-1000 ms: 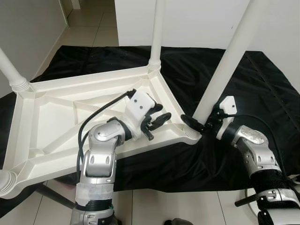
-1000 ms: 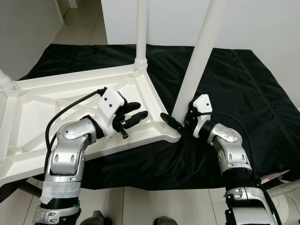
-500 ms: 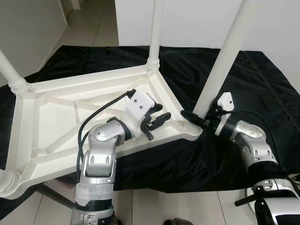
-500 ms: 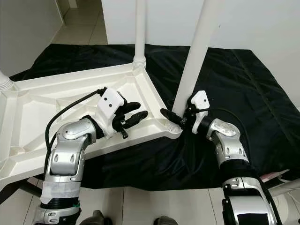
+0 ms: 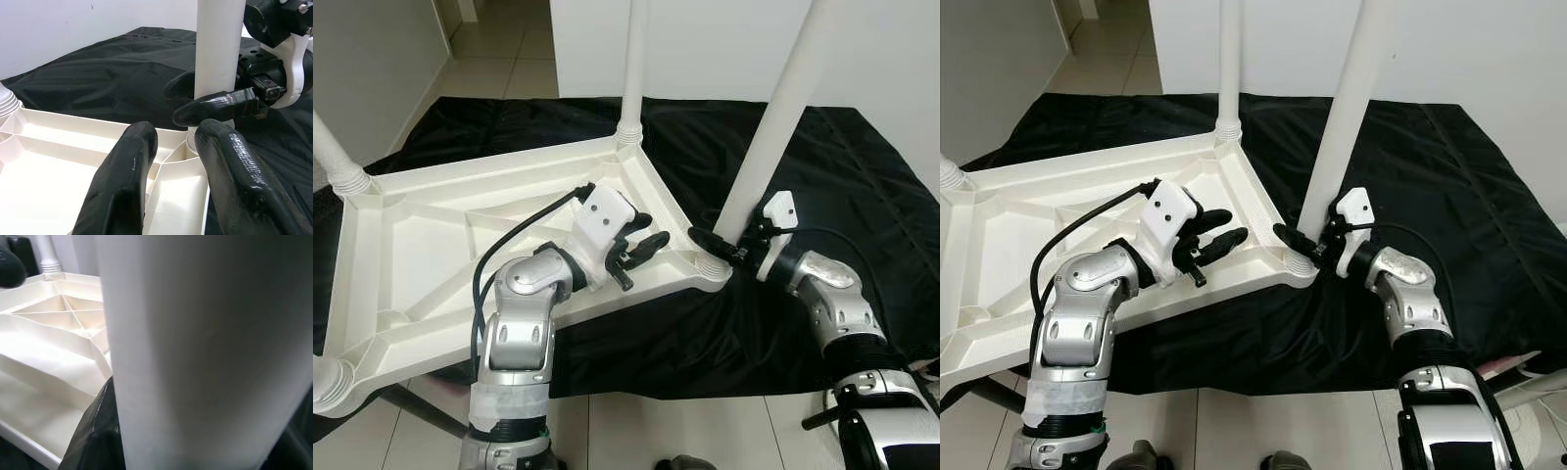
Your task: Building children table
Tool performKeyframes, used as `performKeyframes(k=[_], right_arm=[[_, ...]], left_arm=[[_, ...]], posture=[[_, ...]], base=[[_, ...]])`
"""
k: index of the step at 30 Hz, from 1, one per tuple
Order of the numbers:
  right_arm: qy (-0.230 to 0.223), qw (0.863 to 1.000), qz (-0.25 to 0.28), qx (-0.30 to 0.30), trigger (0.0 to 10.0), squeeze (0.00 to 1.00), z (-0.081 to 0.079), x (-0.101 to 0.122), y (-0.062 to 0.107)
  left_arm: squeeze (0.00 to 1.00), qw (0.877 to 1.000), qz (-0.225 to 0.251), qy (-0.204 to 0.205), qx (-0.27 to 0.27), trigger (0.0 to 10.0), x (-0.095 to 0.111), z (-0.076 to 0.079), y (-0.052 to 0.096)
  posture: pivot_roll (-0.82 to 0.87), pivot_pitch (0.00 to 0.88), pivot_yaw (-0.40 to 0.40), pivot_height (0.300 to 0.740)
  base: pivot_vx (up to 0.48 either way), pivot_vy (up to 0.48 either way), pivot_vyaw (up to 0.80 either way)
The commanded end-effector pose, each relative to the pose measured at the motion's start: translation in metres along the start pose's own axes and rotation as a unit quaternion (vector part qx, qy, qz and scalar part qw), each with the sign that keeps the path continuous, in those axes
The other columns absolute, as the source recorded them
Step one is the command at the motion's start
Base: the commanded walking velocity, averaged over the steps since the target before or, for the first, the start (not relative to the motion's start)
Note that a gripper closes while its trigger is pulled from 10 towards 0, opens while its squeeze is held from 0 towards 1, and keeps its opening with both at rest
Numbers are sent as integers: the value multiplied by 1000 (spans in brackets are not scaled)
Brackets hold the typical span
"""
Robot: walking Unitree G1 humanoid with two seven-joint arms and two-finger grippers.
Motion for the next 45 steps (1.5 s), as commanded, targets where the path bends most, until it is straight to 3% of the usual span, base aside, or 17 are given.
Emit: performKeyframes(k=[1, 5, 10, 19, 24, 30, 32, 34, 36, 40, 45], right_arm=[[-25, 999, -27, -34, 10000, 0, 0, -18, -2], [-27, 998, -29, -47, 10000, 0, 2, -19, -2], [-20, 990, -49, -130, 10000, 0, 6, -31, -5], [-21, 987, -43, -152, 10000, 0, 2, -29, -7], [-83, 957, -31, -275, 10000, 0, -3, -30, -13], [-100, 941, -38, -321, 10000, 0, -2, -33, -13], [-114, 928, -42, -351, 10000, 0, -6, -34, -16], [-114, 928, -42, -351, 10000, 0, -6, -34, -16], [-114, 914, -42, -387, 10000, 0, -6, -33, -15], [-110, 909, -43, -400, 10000, 0, -6, -33, -14], [-87, 878, -30, -470, 10000, 0, -12, -29, -2]], left_arm=[[0, 989, 1, 13, 148, 10000, 0, -29, 3], [0, 989, 1, 14, 148, 10000, 0, -29, 3], [0, 989, 1, 16, 148, 10000, 0, -28, 2], [0, 989, 1, 17, 149, 10000, 0, -28, 3], [0, 989, 4, 18, 144, 10000, 0, -24, 1], [0, 990, 5, 19, 142, 10000, 0, -23, 0], [0, 990, 6, 19, 140, 10000, 0, -22, 0], [0, 990, 6, 19, 140, 10000, 0, -22, 0], [0, 990, 7, 19, 140, 10000, 0, -22, -1], [0, 990, 7, 19, 140, 10000, 0, -22, -1], [0, 990, 8, 18, 142, 10000, 0, -22, 0]], posture=[[-11, 41, 11, 740], [-12, 40, 12, 740], [-12, 39, 3, 740], [-12, 38, 2, 740], [-15, 17, -11, 740], [-14, 10, -14, 740], [-13, 4, -16, 740], [-13, 4, -16, 740], [-9, 0, -21, 740], [-8, 0, -22, 740], [-3, 0, -25, 740]], base=[[0, 0, 0], [0, 0, 0], [0, 0, 0], [0, 0, 0], [0, 0, 0], [0, 0, 0], [0, 0, 0], [0, 0, 0], [0, 0, 0], [0, 0, 0], [0, 0, 0]])
Point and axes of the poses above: a point about 5 cm out from each wrist's last joint towards the gripper, its own y axis pointing back from the gripper into the wrist, its own x axis along the axis of the wrist's last joint, z = x × y, the point moved 6 cm from there along -y, pointing out of the wrist towards the gripper
